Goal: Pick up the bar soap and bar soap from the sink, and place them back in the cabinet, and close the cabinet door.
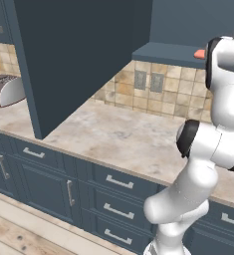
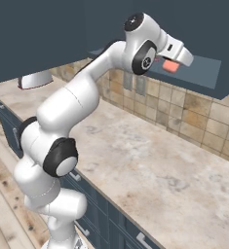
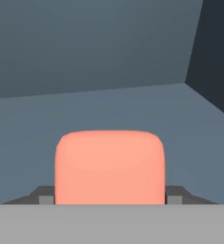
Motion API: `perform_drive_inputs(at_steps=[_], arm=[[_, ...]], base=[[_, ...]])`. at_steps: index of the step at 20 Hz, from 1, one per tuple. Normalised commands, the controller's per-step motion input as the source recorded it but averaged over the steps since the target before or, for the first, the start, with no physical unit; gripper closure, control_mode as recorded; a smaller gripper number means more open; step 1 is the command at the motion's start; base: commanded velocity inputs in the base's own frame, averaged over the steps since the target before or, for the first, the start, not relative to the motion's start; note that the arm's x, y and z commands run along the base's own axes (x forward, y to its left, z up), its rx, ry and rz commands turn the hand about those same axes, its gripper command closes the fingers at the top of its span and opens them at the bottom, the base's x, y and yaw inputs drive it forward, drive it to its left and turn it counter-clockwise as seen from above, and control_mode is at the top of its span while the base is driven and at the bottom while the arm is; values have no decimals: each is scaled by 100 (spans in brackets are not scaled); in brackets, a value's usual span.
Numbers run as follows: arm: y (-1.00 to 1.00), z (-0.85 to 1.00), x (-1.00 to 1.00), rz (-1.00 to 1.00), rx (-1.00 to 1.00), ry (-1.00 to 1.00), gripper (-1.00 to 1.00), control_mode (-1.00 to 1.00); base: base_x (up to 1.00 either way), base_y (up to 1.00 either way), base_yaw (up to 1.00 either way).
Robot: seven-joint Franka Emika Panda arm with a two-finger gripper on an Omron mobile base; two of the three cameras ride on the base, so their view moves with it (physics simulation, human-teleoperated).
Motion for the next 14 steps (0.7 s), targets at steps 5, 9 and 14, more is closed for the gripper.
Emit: perform_drive_inputs(at_steps=[5,9,14], arm=[[-2,0,10,0,0,0,100,-100],[-2,-3,3,0,0,0,100,-100],[0,-11,0,0,0,0,100,-100]], base=[[0,0,0],[0,0,0],[0,0,0]])
